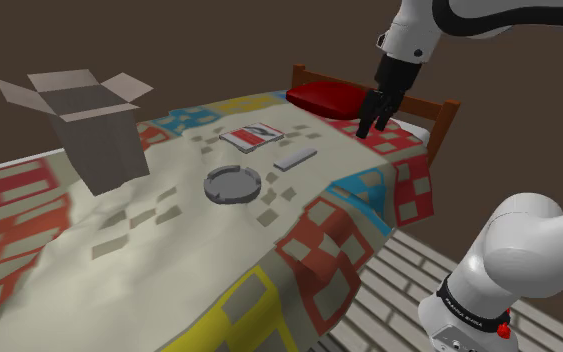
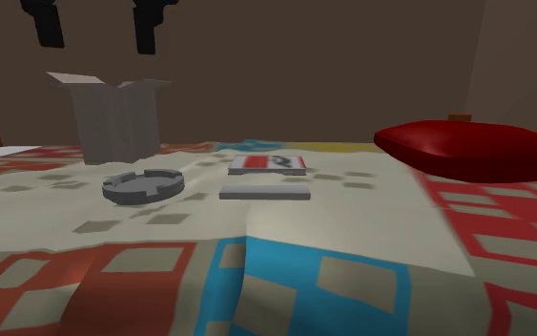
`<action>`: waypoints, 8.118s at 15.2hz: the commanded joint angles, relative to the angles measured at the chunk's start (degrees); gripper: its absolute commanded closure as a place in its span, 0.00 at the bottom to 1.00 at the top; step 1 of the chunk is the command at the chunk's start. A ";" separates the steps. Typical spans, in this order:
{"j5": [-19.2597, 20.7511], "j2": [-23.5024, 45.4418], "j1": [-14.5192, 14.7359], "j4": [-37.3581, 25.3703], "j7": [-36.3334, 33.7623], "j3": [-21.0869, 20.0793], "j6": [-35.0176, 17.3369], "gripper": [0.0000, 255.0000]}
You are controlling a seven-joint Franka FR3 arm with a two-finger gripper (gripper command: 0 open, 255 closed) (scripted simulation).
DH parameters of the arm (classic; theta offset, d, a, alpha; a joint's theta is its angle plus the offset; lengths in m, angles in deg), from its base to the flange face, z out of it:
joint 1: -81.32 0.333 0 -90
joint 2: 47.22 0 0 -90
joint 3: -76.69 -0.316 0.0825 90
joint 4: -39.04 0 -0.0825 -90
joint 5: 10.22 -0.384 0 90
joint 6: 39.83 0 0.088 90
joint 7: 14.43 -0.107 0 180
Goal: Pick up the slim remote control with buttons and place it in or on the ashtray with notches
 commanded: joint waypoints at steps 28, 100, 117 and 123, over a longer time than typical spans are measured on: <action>7.93 57.23 -12.75 -31.17 -58.69 -6.94 -20.77 0.00; 11.15 70.37 3.42 -53.72 -92.49 -10.45 -9.05 1.00; 12.54 75.16 5.83 -49.99 -96.05 -10.68 -17.38 1.00; 12.54 75.17 5.83 -50.00 -96.05 -10.67 -17.38 1.00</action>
